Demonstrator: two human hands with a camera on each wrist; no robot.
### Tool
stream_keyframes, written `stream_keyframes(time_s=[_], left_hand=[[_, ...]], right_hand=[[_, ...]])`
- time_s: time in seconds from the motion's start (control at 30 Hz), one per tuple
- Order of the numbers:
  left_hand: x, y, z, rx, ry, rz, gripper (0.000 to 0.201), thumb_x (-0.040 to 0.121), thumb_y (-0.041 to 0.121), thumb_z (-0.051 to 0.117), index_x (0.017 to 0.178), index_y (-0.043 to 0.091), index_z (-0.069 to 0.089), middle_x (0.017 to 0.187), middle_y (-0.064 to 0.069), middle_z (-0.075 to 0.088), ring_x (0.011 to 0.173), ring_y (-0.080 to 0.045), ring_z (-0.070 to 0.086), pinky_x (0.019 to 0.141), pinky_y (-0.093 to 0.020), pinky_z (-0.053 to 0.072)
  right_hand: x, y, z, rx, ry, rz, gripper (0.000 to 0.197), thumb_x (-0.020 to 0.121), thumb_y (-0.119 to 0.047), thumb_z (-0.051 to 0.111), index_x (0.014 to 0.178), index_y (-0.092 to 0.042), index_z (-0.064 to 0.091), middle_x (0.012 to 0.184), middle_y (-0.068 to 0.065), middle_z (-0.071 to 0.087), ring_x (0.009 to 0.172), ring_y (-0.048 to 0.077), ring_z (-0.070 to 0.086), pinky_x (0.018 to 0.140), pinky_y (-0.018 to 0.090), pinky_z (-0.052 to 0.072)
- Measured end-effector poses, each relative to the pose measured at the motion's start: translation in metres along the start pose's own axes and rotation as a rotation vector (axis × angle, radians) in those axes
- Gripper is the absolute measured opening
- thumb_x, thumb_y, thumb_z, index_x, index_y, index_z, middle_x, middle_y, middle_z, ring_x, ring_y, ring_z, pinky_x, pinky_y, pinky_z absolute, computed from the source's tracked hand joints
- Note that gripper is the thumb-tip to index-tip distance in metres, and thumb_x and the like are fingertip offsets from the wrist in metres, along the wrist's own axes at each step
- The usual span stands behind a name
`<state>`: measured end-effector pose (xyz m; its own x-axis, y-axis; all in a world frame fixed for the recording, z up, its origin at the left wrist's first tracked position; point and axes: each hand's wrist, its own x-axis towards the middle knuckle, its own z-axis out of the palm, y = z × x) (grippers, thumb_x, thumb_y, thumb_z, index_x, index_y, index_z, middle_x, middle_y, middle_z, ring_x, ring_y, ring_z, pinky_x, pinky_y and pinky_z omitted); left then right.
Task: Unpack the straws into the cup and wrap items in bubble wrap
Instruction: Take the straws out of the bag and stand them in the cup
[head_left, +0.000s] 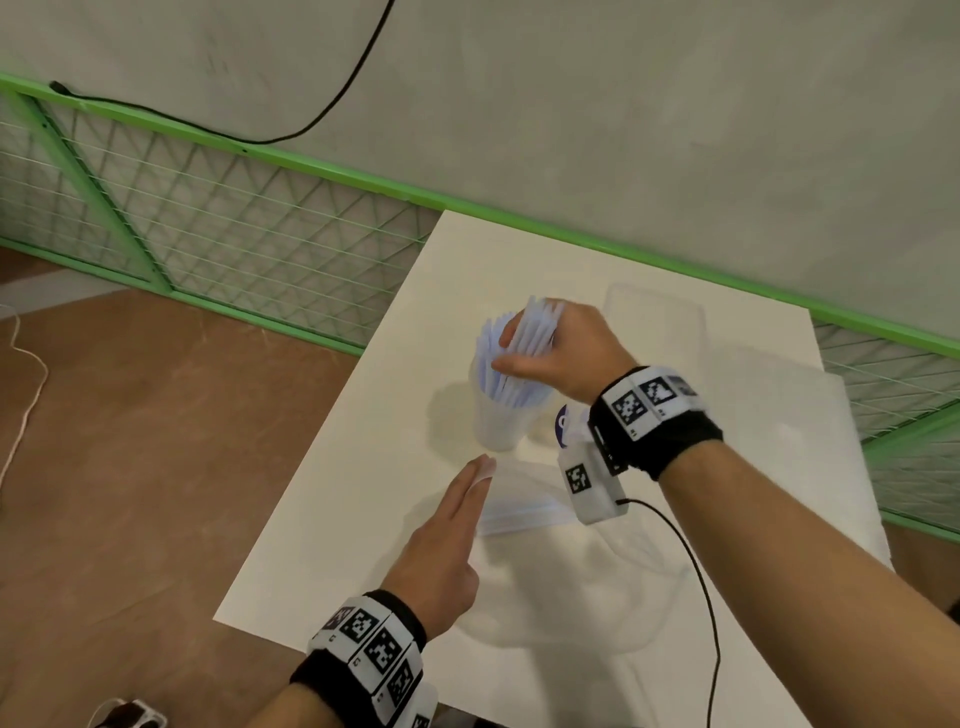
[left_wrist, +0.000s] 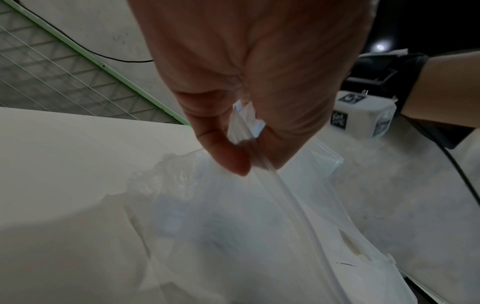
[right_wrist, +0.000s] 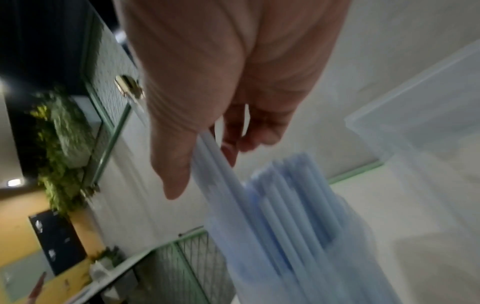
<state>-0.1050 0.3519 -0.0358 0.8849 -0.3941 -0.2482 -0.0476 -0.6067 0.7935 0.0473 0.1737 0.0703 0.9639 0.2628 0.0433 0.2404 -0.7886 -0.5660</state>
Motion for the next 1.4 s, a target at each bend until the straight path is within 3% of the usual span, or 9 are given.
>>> stream_keyframes(time_s=[0.17,0.33,0.43,0.57,0.77,0.87,1.0,1.17,1.4], left_hand=[[0.002,0.000,-0.002,0.010,0.008,0.009,0.104,0.074,-0.015,0.043,0.155,0.038,0.004,0.154,0.037,-0.014,0.126,-0.009,0.050,0.080,-0.007,0.041],[0.004,-0.001,-0.004,-0.006,0.016,0.017,0.106,0.070,-0.017,0.040,0.155,0.038,0.008,0.155,0.036,-0.008,0.123,-0.009,0.051,0.078,-0.004,0.041],[0.005,0.000,-0.003,-0.001,0.017,0.027,0.106,0.070,-0.017,0.040,0.155,0.037,0.010,0.155,0.036,-0.006,0.122,-0.011,0.052,0.080,-0.010,0.044],[0.005,0.001,-0.004,0.008,0.019,0.023,0.106,0.069,-0.017,0.042,0.155,0.038,0.010,0.155,0.036,-0.007,0.121,-0.012,0.053,0.075,-0.011,0.044],[0.001,0.000,-0.005,0.018,0.037,0.026,0.106,0.070,-0.018,0.042,0.155,0.036,0.011,0.155,0.036,-0.007,0.124,-0.012,0.050,0.085,-0.013,0.047],[-0.001,0.000,-0.006,0.030,0.042,0.025,0.106,0.070,-0.017,0.042,0.154,0.038,0.010,0.153,0.039,-0.009,0.119,-0.012,0.054,0.085,-0.022,0.052],[-0.001,0.001,-0.006,0.032,0.039,0.055,0.108,0.068,-0.017,0.040,0.154,0.040,0.008,0.154,0.038,-0.010,0.130,-0.005,0.045,0.090,-0.020,0.050],[0.000,0.006,-0.006,0.041,0.047,0.076,0.107,0.069,-0.016,0.040,0.155,0.039,0.008,0.155,0.037,-0.008,0.115,-0.014,0.055,0.086,-0.028,0.053],[0.000,0.002,-0.005,0.037,0.054,0.077,0.105,0.069,-0.018,0.041,0.156,0.033,0.011,0.157,0.033,-0.006,0.137,-0.009,0.038,0.094,-0.009,0.039]], right_hand=[[-0.015,-0.002,0.013,0.075,0.138,-0.106,0.069,0.071,-0.043,0.081,0.130,-0.025,0.050,0.130,-0.001,0.047,0.120,0.017,0.043,0.102,0.031,0.037],[-0.039,-0.006,0.029,-0.215,0.228,-0.229,0.062,0.090,-0.033,0.057,0.145,-0.010,0.038,0.150,0.007,0.040,0.138,0.023,0.035,0.113,0.036,0.031],[-0.047,0.004,0.048,-0.349,0.098,-0.225,0.064,0.087,-0.020,0.056,0.146,-0.005,0.036,0.147,0.011,0.044,0.140,0.028,0.036,0.110,0.045,0.036],[-0.047,0.011,0.052,-0.378,0.125,-0.174,0.061,0.085,-0.011,0.054,0.144,-0.005,0.040,0.144,0.009,0.049,0.139,0.029,0.038,0.107,0.042,0.036],[-0.050,0.026,0.053,-0.539,0.099,-0.231,0.054,0.079,-0.012,0.058,0.133,-0.008,0.055,0.142,0.007,0.053,0.137,0.026,0.043,0.110,0.039,0.024],[-0.054,0.021,0.049,-0.455,0.175,-0.222,0.063,0.080,-0.013,0.061,0.142,-0.009,0.045,0.152,0.006,0.041,0.142,0.022,0.035,0.114,0.040,0.025],[-0.053,-0.004,0.045,-0.361,0.263,-0.254,0.079,0.081,-0.019,0.058,0.152,-0.010,0.024,0.161,0.005,0.020,0.148,0.018,0.020,0.115,0.037,0.022],[-0.038,-0.007,0.057,-0.477,0.136,-0.204,0.076,0.082,-0.020,0.053,0.153,-0.012,0.025,0.160,0.002,0.025,0.147,0.021,0.022,0.115,0.045,0.027],[-0.041,0.011,0.058,-0.531,0.166,-0.151,0.073,0.083,-0.016,0.052,0.152,-0.011,0.027,0.158,0.002,0.029,0.147,0.019,0.022,0.117,0.038,0.019]])
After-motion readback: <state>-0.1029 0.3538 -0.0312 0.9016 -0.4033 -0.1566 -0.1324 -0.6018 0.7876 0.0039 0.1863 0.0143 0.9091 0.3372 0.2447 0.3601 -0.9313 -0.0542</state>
